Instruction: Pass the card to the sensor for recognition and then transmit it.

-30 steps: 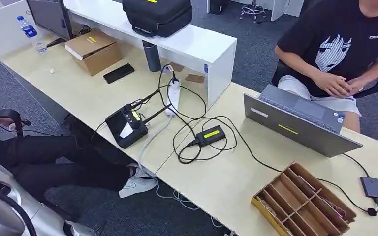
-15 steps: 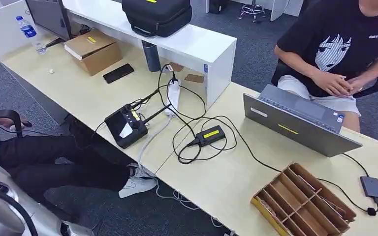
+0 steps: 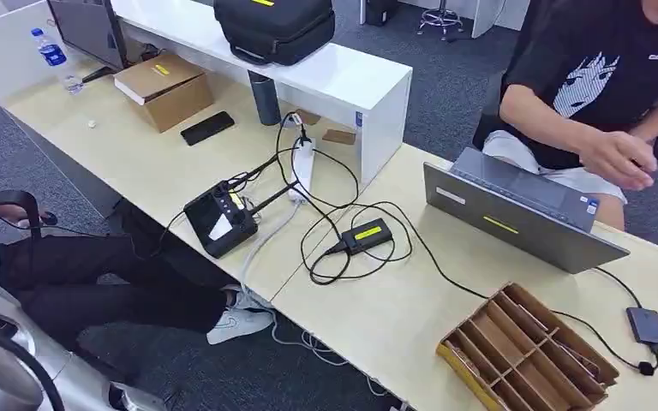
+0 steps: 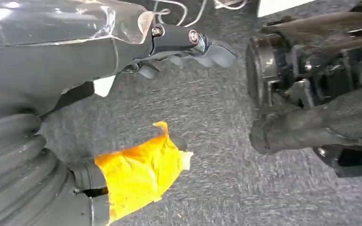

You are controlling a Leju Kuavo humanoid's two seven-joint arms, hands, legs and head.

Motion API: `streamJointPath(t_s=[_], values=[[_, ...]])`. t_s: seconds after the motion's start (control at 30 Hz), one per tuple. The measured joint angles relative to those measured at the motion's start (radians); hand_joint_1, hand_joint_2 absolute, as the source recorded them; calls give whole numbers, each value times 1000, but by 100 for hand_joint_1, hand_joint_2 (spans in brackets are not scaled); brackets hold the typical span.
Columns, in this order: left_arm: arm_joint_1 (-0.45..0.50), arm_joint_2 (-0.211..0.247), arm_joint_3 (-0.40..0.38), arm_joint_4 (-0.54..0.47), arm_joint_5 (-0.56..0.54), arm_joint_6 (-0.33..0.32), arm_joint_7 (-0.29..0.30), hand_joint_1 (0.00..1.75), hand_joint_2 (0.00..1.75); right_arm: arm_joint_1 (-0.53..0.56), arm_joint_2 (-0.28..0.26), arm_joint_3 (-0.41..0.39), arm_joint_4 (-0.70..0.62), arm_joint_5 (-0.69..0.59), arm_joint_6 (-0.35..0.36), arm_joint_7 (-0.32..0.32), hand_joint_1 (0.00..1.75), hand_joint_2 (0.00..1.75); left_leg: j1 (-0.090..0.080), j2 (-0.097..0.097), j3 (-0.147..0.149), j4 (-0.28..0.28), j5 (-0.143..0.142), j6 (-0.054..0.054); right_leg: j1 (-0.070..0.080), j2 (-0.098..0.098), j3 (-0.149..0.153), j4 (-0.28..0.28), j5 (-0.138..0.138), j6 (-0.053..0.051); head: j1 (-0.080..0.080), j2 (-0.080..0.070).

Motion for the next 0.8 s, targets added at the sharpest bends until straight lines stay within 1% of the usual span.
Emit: streamJointPath(t_s=[0.1,0.17,0.2,0.23,0.27,0.3,0.37,0.4,0.47,0.5,0.53,0.57,0.63,0.67,0.73,0.8], values=[[-31,0,0,8,-17,-52,-36,0,175,-48,80,18,10,-9,-17,14,175,175,0,0,0,0,0,-1,0,0,0,0,0,0,0,0],[-50,-2,3,18,-58,-86,-56,0,175,-86,129,37,34,-15,-18,29,175,175,0,0,0,0,1,-2,0,0,-1,1,1,-1,0,0],[-67,-3,6,24,-136,-115,-76,0,175,-110,161,53,53,-23,-16,35,175,175,0,1,0,0,2,-2,0,0,-1,1,1,-2,0,0],[-89,-3,6,29,-249,-147,-108,0,175,-129,186,69,69,-31,-10,36,175,175,0,1,0,0,2,-3,0,0,-1,1,2,-2,-1,0],[-114,-3,10,34,-365,-187,-155,0,175,-152,208,84,88,-38,-1,39,175,175,0,0,0,0,2,-2,0,0,-1,1,2,-2,0,0],[-138,-3,24,38,-477,-236,-215,0,175,-173,233,99,112,-49,14,39,175,175,0,-1,0,0,4,-2,0,0,-2,1,2,-2,0,0],[-217,-5,53,45,-653,-326,-352,0,175,-213,285,131,161,-62,37,38,175,175,0,-4,-2,0,5,-2,0,-4,-2,1,3,-2,0,0],[-272,-7,57,47,-724,-349,-414,0,175,-231,310,146,186,-64,43,38,175,175,1,-7,-3,0,7,-3,0,-6,-2,1,3,-2,0,0],[-395,-15,51,47,-855,-362,-534,0,175,-259,353,174,230,-65,46,38,175,175,0,-9,-4,0,9,-4,0,-9,-2,2,5,-3,0,0],[-455,-19,47,40,-925,-366,-620,0,175,-267,376,190,248,-66,47,38,175,175,1,-9,-4,0,10,-4,1,-9,-3,2,5,-4,0,0],[-507,-22,45,27,-955,-378,-678,0,175,-273,391,200,261,-66,48,38,175,175,1,-9,-4,0,10,-4,1,-9,-3,2,6,-4,0,0],[-551,-24,45,13,-961,-389,-718,0,175,-276,403,209,272,-67,48,38,175,175,1,-9,-4,0,10,-4,1,-9,-2,2,6,-4,0,0],[-607,-27,44,-9,-957,-399,-745,0,175,-282,421,223,287,-72,48,38,175,175,1,-5,-4,0,10,-4,1,-6,-3,2,7,-4,0,0],[-624,-27,44,-15,-937,-399,-753,0,175,-284,426,226,290,-78,48,43,175,175,1,-5,-4,0,10,-4,1,-5,-3,2,7,-4,0,0],[-633,-19,43,-32,-791,-387,-755,0,175,-285,432,236,292,-95,53,76,175,175,0,-4,-4,0,10,-4,1,-5,-3,2,7,-4,0,0],[-608,0,43,-34,-635,-343,-737,0,175,-285,436,248,290,-113,61,99,175,175,0,-1,-4,0,9,-4,0,-1,-4,1,7,-4,0,0]])
